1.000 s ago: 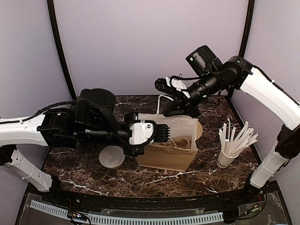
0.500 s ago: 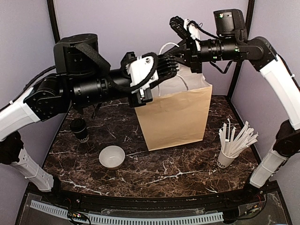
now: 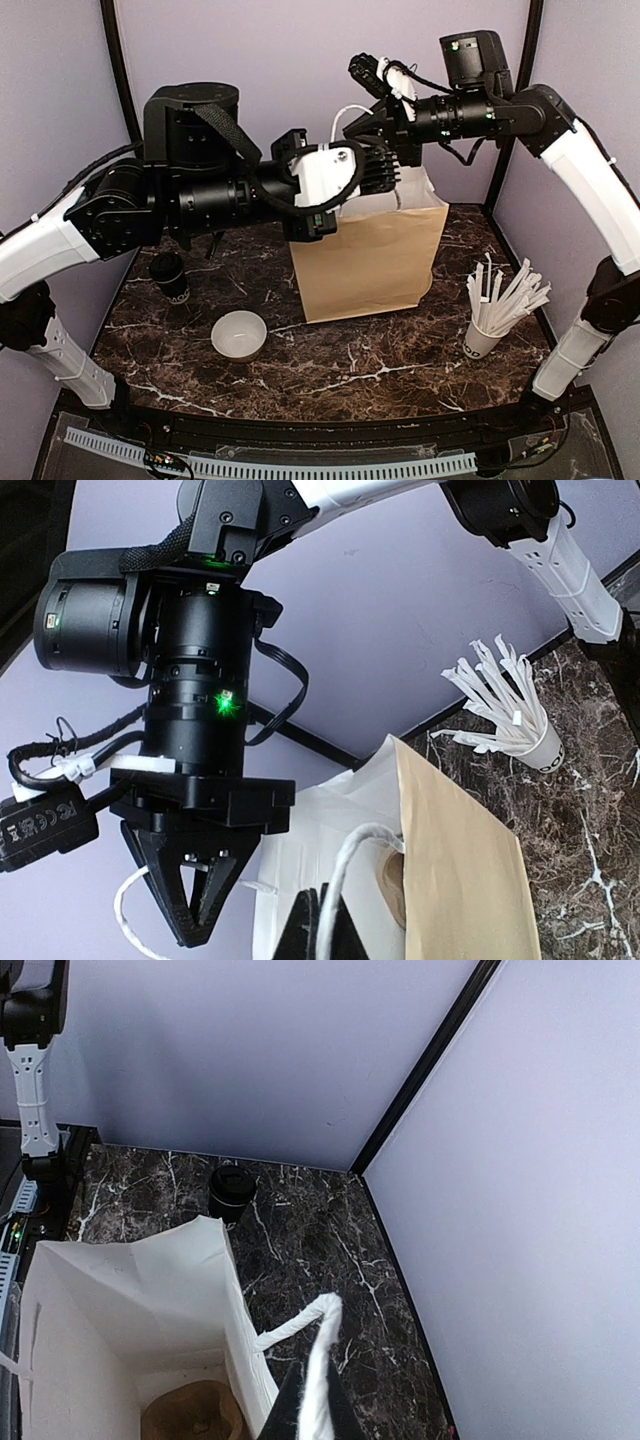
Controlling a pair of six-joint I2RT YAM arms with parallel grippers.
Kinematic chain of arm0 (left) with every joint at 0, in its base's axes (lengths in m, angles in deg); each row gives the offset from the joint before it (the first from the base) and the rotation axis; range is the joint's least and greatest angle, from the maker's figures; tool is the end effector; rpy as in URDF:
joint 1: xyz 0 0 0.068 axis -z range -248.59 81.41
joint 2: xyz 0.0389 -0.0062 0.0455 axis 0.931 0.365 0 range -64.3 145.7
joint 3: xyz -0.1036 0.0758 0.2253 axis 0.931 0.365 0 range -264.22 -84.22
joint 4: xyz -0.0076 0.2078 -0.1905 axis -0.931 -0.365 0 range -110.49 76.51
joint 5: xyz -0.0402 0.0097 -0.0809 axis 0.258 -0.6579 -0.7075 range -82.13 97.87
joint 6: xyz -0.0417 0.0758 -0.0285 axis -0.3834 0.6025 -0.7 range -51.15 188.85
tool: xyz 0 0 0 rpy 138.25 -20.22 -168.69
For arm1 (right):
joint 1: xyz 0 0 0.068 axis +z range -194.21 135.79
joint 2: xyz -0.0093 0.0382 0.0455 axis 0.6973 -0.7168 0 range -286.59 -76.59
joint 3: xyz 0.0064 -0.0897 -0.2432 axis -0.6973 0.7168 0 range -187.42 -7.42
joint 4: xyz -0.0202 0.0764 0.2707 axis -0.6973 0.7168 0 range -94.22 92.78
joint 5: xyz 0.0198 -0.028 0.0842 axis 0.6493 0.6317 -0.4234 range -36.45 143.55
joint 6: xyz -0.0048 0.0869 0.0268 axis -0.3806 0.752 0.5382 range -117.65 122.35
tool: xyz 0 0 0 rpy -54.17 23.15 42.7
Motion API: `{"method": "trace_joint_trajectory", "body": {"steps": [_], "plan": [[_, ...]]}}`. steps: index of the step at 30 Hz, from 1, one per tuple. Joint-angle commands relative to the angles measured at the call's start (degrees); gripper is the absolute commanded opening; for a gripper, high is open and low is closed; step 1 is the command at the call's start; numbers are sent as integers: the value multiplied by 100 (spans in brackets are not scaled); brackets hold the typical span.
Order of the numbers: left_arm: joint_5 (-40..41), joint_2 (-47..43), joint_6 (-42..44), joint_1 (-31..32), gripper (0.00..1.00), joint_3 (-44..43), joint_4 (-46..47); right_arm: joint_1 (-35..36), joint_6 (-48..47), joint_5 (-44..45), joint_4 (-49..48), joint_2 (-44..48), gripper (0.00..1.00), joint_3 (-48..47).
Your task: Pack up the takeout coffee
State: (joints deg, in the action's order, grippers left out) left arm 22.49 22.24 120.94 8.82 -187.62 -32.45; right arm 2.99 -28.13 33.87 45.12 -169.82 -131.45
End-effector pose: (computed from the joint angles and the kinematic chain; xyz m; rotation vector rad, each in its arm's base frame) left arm 0.1064 -0.3817 0.4923 1.3595 0.8592 -0.1376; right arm 0.2349 0.2943 0.5033 -1.3718 1.3269 0.5233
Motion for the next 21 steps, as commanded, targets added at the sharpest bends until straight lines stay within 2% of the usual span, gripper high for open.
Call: {"method": "trace_joint_trajectory", "body": {"steps": [1,7,8,9,10,11,12,13,16,21], "plan": [[102,-189,-133,-15,0,171,-88,-42,82,-9,-284,24,0,206],[157,-299,-462,-120,0,568,-69,-105,186,-57,-539,101,0,865],[188,-333,-672,-171,15,929,75,-202,258,-210,-677,173,0,1278],[313,-417,-823,-185,45,1507,151,-322,362,-399,-858,255,10,1855],[406,-466,-1122,-196,59,1858,282,-425,361,-545,-1036,360,28,2501],[555,-585,-1382,-198,81,2506,355,-476,318,-517,-1179,462,48,3143],[632,-651,-1494,-193,90,2815,518,-510,289,-395,-1303,547,63,3571],[701,-820,-1675,-192,97,3231,592,-536,276,-320,-1295,607,72,3767],[612,-1134,-1818,-191,99,3326,809,-597,285,-462,-852,696,86,3188],[134,-1654,-1711,-195,99,3089,1166,-605,156,-433,-284,720,89,2367]]}}
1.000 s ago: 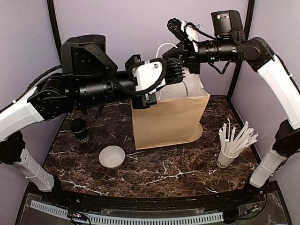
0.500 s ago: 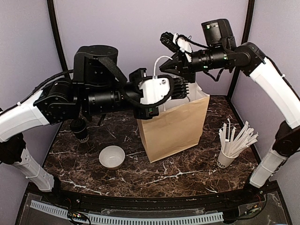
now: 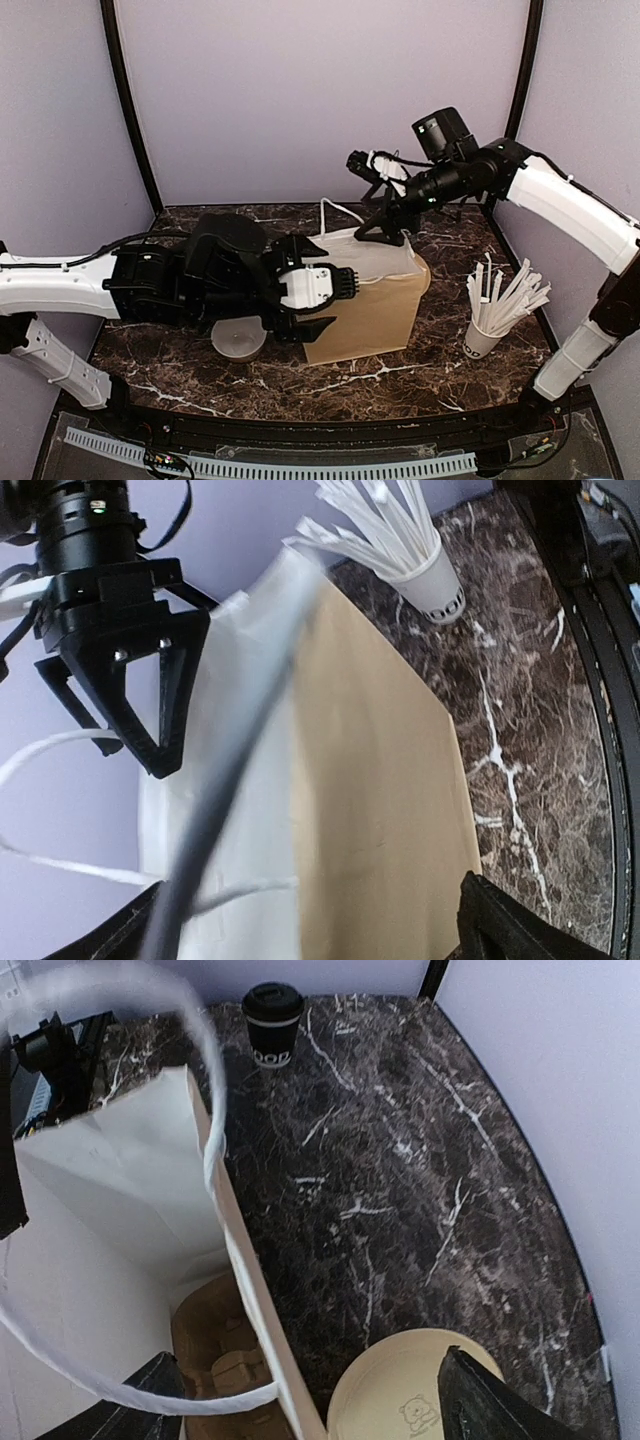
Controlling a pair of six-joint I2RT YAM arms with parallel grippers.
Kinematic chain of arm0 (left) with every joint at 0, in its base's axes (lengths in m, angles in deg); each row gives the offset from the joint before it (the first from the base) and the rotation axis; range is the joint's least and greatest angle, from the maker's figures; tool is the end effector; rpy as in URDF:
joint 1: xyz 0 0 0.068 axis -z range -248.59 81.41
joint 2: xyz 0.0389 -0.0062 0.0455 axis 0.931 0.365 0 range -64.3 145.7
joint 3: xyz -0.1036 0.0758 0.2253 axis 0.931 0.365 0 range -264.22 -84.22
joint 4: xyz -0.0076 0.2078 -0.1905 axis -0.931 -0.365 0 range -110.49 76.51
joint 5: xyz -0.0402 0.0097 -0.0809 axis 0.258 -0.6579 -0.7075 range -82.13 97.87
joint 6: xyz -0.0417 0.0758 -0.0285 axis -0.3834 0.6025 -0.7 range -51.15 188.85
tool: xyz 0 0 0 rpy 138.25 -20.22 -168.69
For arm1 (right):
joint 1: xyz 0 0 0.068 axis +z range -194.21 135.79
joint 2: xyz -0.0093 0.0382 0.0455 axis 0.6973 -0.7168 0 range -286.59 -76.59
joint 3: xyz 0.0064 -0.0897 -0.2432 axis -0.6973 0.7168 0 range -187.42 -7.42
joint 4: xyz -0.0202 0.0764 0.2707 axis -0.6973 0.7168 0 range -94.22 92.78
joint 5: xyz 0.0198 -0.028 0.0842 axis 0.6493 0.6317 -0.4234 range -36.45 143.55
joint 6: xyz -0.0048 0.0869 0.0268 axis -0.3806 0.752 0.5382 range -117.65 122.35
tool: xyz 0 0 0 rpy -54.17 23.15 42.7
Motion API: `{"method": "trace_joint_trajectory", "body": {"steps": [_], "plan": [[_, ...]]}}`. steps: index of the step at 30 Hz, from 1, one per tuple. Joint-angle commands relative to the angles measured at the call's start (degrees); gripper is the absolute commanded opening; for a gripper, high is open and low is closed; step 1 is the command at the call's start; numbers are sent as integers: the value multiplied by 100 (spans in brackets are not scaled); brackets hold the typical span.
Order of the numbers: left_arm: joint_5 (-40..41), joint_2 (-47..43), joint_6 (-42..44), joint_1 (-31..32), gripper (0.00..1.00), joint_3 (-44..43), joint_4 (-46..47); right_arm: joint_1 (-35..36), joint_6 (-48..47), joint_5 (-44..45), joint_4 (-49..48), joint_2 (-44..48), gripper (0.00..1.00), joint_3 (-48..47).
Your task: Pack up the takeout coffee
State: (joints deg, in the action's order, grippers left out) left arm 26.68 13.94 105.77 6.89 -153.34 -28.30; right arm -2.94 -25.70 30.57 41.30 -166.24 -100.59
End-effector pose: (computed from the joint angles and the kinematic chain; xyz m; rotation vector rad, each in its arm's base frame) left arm 0.1209 -0.3615 0.3139 1.5080 1.2628 -0.1143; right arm 0.2735 0.2825 0.3400 -1.4737 1.7668 0.5803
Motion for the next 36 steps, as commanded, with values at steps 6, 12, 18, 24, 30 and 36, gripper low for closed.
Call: {"method": "trace_joint_trajectory", "body": {"steps": [6,12,18,24,30,36], "plan": [[-798,-1155,-435,3,99,-609,599,-14,-149,-323,560,634,89,-1005],[-1059,-1082,-394,3,99,-631,229,-6,-237,-361,602,642,89,-820],[-1098,-185,-85,2,99,-708,595,3,-329,-270,486,394,87,-665],[-790,627,366,-191,75,-1237,953,3,-165,-400,549,-11,52,-1103],[-1042,791,385,-505,1,-1943,753,3,-20,-272,400,-28,0,-1487],[-1569,772,-235,382,0,-3564,-127,-20,108,-321,269,238,0,-2311]]}}
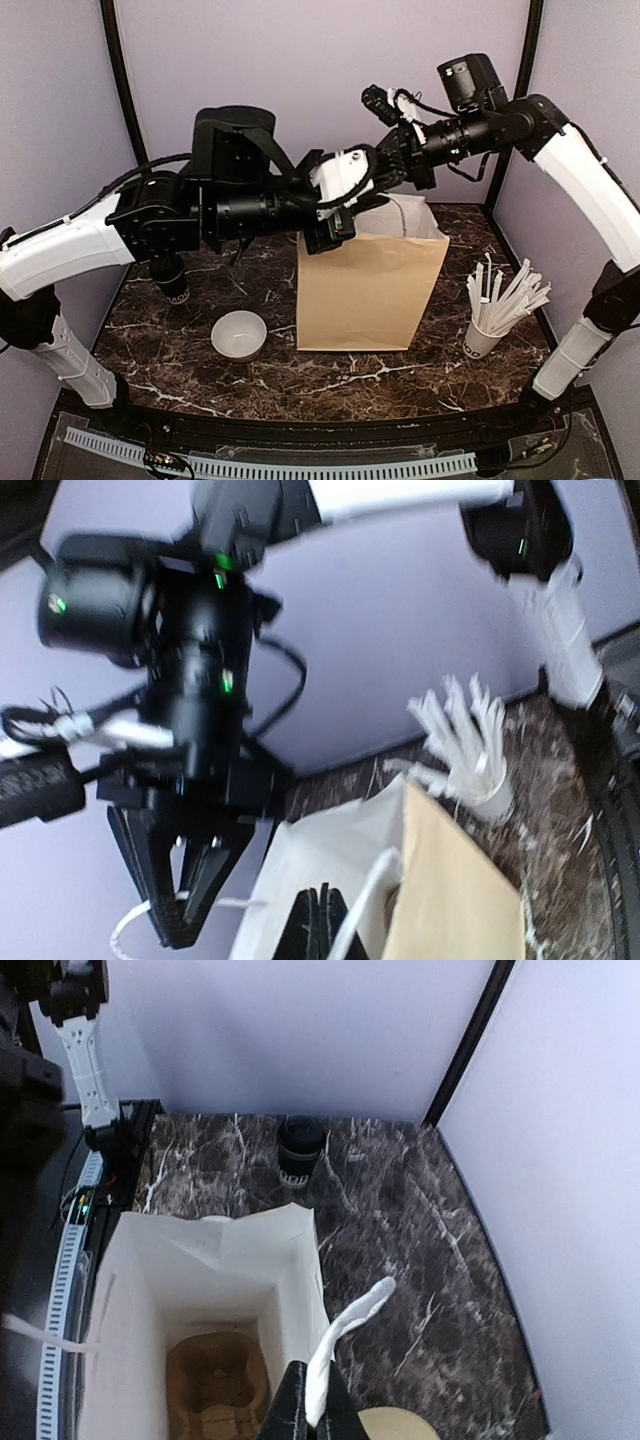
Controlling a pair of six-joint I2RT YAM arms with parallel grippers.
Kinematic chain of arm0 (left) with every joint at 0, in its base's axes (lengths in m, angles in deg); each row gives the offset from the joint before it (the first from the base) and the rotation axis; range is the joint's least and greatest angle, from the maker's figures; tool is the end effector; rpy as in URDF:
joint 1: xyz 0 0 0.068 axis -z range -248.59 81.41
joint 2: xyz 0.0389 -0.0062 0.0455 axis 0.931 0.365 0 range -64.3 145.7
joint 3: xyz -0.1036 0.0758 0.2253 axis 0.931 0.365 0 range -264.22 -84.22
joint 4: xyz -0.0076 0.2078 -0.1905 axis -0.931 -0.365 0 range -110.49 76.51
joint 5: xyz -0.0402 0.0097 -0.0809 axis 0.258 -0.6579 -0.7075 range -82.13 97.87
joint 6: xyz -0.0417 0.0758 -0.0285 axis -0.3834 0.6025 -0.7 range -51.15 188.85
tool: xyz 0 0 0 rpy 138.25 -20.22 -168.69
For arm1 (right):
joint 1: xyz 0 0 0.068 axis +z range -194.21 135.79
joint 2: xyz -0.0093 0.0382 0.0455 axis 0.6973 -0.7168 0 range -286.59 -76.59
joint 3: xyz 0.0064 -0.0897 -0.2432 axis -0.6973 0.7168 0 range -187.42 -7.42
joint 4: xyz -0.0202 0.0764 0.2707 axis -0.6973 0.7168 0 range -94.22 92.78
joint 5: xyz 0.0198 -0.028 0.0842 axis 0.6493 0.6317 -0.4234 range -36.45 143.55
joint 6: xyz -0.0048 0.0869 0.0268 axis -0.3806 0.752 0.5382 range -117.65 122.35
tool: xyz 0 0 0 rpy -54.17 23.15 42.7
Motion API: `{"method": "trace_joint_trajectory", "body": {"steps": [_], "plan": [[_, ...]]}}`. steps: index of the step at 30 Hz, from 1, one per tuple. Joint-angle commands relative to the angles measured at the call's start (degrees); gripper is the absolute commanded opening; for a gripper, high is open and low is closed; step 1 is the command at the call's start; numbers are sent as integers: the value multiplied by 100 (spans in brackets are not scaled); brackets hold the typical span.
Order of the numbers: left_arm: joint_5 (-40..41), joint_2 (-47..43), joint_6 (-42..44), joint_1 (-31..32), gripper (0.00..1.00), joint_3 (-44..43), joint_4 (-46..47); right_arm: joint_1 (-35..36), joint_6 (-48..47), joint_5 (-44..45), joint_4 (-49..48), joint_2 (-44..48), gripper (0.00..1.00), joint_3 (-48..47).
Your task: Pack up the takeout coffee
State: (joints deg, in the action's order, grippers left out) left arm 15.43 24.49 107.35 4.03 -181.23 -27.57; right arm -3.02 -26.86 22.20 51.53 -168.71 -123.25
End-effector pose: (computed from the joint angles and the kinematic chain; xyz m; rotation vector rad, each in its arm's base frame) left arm 0.1370 -0.4017 0.4452 1.3295 1.0330 -0.3390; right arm 0.2513 0.2765 0.4494 -1.4720 1.5224 0.7051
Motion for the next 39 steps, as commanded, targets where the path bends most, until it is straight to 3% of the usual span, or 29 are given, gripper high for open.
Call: {"method": "trace_joint_trajectory", "body": {"steps": [1,2,4,5,6,7,8,9,10,11,12,14,15,16,17,18,19,20,21,23,24,28,31,36,38,39], "plan": [[-225,-363,-368,363,0,-626,159,-70,184,1741,-1617,480,0,370],[-33,-345,-207,88,0,-336,318,-261,131,2478,-2019,251,0,441],[441,-4,-61,-1020,0,-419,270,-724,219,1447,-990,-550,0,-814],[287,342,-62,-1012,0,-1014,-544,-727,176,293,-30,-933,0,-1801],[-77,478,-165,-597,0,-1369,-1305,-574,-267,-762,559,-814,0,-1921],[-153,621,-198,-230,0,-1708,-1420,-272,-658,-1270,713,-386,0,-1511],[-84,639,-143,510,0,-1734,-1342,-19,-766,-809,392,81,0,-840],[-28,652,-107,794,0,-1674,-1250,57,-432,214,-631,375,0,-105],[59,631,-161,856,0,-1633,-1009,-61,25,1471,-1483,249,0,277],[140,644,-194,669,0,-1546,-903,-287,156,2355,-1927,-110,0,33],[284,709,-238,18,0,-1539,-773,-563,79,2046,-1276,-543,0,-670],[128,983,-398,-612,0,-1950,-1324,-756,-803,-897,1199,-1270,0,-2736],[-98,1070,-495,-562,0,-2592,-1698,-520,-1140,-1527,1308,-877,0,-2352],[-419,1164,-529,-74,0,-2826,-2053,-285,-959,-1309,601,-280,0,-1356],[-381,1170,-414,256,0,-2923,-2032,-208,-528,-514,-722,265,0,-316],[-60,1117,-326,849,0,-2657,-1756,-310,-135,699,-1541,299,0,115],[142,1076,-179,933,0,-2450,-1567,-566,67,1552,-1801,30,0,34],[546,957,-103,550,0,-1994,-1133,-863,-61,1237,-1298,-342,0,-393],[642,917,-180,-178,0,-1868,-1009,-1096,-254,142,-538,-654,0,-1038],[-16,909,-697,-798,0,-2137,-1467,-1074,-384,-955,414,-907,0,-1751],[-438,869,-788,-756,0,-2267,-1690,-926,-418,-948,398,-788,0,-1564],[-81,618,-587,-141,0,-1675,-1296,-631,-70,40,-1698,532,0,835],[71,562,-507,-100,0,-1388,-1293,-622,-121,-7,-1308,336,0,680],[67,307,-675,-99,0,-379,-1192,-574,66,-70,-1671,423,0,1210],[-101,163,-847,-87,8,-107,-1162,-555,114,-98,-1659,435,0,1289],[-321,50,-890,-75,21,57,-1157,-546,136,-136,-1674,456,0,1352]]}}
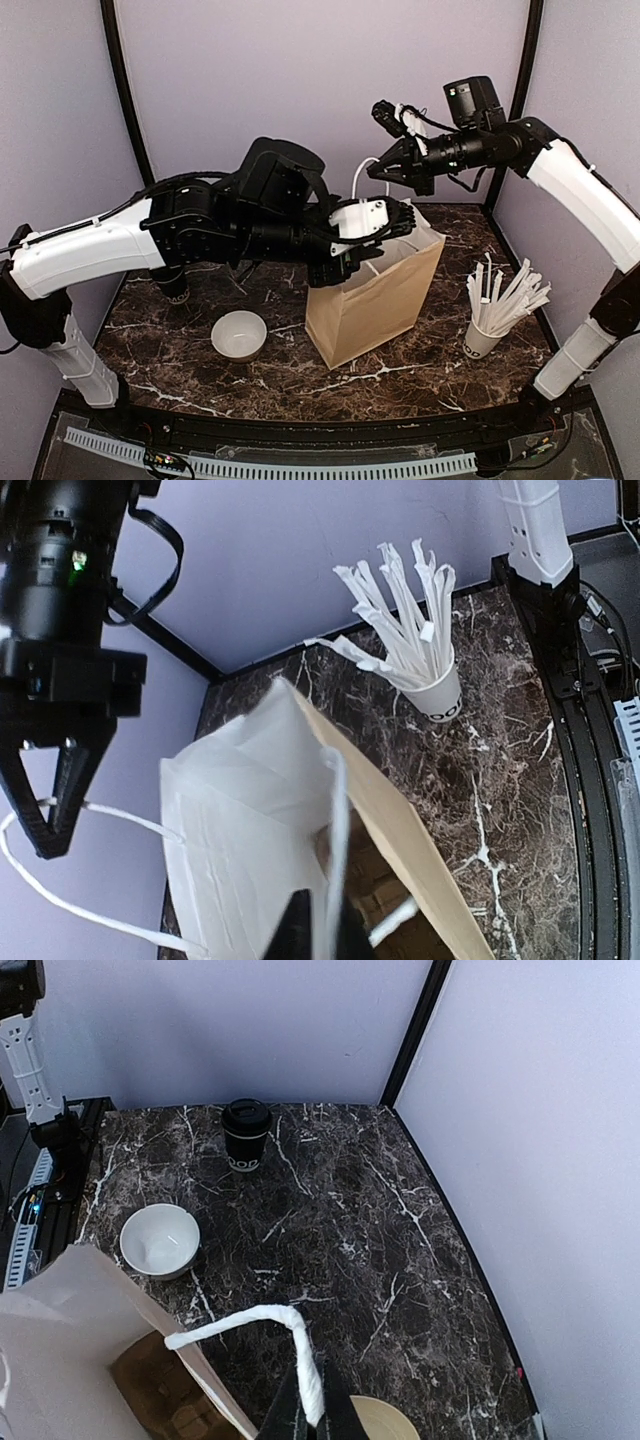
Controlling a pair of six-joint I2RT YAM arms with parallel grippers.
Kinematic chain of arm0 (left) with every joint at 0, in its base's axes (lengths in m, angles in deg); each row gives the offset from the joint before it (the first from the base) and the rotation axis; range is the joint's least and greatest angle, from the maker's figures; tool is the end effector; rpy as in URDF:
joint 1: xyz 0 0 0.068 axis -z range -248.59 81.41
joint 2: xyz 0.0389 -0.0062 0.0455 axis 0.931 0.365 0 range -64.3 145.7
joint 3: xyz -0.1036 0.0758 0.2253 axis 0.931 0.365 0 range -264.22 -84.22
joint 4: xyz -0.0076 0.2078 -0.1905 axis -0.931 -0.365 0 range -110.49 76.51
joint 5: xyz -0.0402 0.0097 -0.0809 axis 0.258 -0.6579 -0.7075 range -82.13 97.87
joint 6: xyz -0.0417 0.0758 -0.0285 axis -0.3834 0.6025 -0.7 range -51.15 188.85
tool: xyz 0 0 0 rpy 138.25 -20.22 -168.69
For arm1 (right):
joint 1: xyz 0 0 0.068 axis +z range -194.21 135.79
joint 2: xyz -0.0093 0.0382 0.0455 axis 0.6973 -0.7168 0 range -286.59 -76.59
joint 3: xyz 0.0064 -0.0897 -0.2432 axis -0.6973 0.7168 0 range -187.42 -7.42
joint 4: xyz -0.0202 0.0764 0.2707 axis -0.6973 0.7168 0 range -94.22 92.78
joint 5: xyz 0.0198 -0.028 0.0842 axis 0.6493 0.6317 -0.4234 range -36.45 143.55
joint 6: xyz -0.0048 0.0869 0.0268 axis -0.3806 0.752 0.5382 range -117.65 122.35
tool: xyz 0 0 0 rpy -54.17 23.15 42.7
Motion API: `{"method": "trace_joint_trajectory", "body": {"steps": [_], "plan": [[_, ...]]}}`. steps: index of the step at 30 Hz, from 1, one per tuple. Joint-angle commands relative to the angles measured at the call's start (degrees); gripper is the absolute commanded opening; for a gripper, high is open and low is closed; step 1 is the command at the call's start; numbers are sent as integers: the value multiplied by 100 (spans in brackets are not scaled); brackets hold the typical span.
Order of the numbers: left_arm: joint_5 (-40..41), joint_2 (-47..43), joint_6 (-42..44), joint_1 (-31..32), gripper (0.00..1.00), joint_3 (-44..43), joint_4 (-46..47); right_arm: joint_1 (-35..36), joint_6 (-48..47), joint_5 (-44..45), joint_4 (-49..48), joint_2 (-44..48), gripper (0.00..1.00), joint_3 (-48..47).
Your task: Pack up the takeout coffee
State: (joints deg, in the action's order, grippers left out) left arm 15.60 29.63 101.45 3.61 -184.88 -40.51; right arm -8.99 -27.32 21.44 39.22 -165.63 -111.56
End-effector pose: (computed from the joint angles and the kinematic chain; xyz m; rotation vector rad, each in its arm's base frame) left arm 0.1451 -0.4159 0.4001 1.4768 1.2520 -0.3334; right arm 0.2884 0.2568 0.4230 -1.3716 1.5131 0.6369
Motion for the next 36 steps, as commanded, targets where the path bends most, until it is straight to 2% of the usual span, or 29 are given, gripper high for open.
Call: {"method": "trace_joint_trajectory", "body": {"steps": [1,3,4,7,11,13,20,23,29,36], "plan": [[-583,-512,-338,17,29,511,137,65,221,-119,-465,180,0,270],[-892,-761,-309,180,54,760,102,120,271,-284,-393,267,0,402],[-960,-832,-290,250,59,908,110,170,246,-400,-244,291,0,418],[-1298,-1201,-368,616,95,1057,204,416,9,-820,355,436,0,489],[-1960,-1674,-691,705,99,1045,319,828,-812,-994,1513,650,0,677],[-2036,-1934,-713,707,99,1090,405,911,-1100,-1197,2042,801,0,865],[-961,-2707,-221,700,99,1671,1326,1320,-1942,-1896,3569,849,0,1350],[-616,-2852,-13,686,99,1933,1817,1350,-2122,-1897,3756,741,0,1530],[-617,-2805,-8,664,99,1905,1872,1544,-2093,-1929,3767,782,0,1523],[-464,-2892,0,663,99,1948,1857,2508,-1754,-1687,3765,644,0,1445]]}}
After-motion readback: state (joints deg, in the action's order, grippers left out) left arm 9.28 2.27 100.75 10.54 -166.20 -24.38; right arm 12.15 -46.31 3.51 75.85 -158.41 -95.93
